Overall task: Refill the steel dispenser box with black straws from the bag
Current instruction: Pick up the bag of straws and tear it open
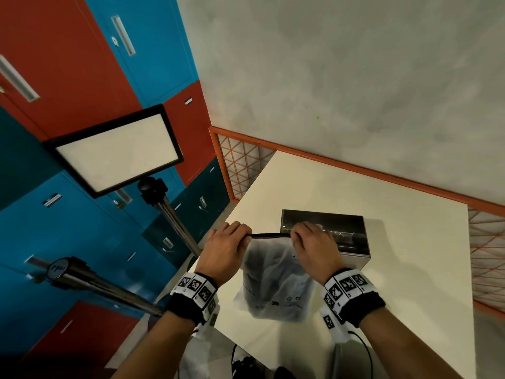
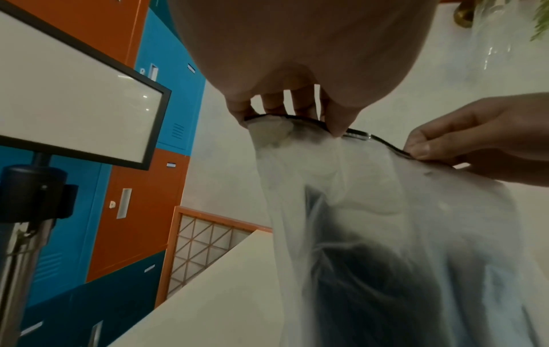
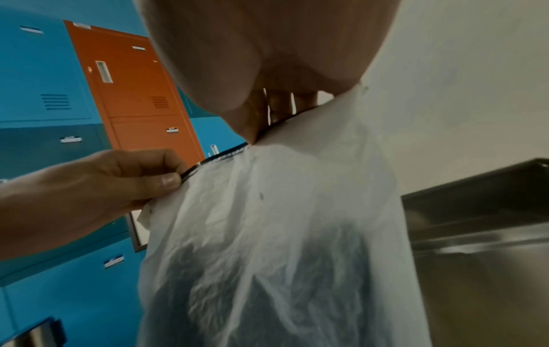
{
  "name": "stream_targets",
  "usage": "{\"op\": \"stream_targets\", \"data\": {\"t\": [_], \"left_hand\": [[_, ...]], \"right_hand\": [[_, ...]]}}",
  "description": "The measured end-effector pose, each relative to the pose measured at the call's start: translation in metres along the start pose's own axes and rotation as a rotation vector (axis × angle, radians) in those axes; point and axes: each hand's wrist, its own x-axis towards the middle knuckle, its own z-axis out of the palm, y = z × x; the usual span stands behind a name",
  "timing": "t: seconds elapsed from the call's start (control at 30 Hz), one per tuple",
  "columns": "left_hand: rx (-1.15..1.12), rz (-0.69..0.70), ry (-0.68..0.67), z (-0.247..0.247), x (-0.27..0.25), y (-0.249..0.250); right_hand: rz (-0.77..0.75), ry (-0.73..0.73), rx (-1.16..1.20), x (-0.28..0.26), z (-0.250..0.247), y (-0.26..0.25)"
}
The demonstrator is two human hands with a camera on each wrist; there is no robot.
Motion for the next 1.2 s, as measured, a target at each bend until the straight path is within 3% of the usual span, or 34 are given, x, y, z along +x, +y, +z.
{"op": "stream_targets", "data": {"t": [0.27, 0.4, 1.2], "left_hand": [[-0.064, 0.061, 0.043, 0.001, 0.001, 0.014], [-0.086, 0.057, 0.042, -0.003, -0.005, 0.009], [-0.247, -0.054, 0.084, -0.013, -0.029, -0.033]], "right_hand": [[-0.173, -0.168, -0.116, 0.02, 0.01, -0.045], [-0.241, -0.141, -0.148, 0.024, 0.011, -0.051], [-0.27, -0.205, -0.095, 0.021, 0.007, -0.047]]}}
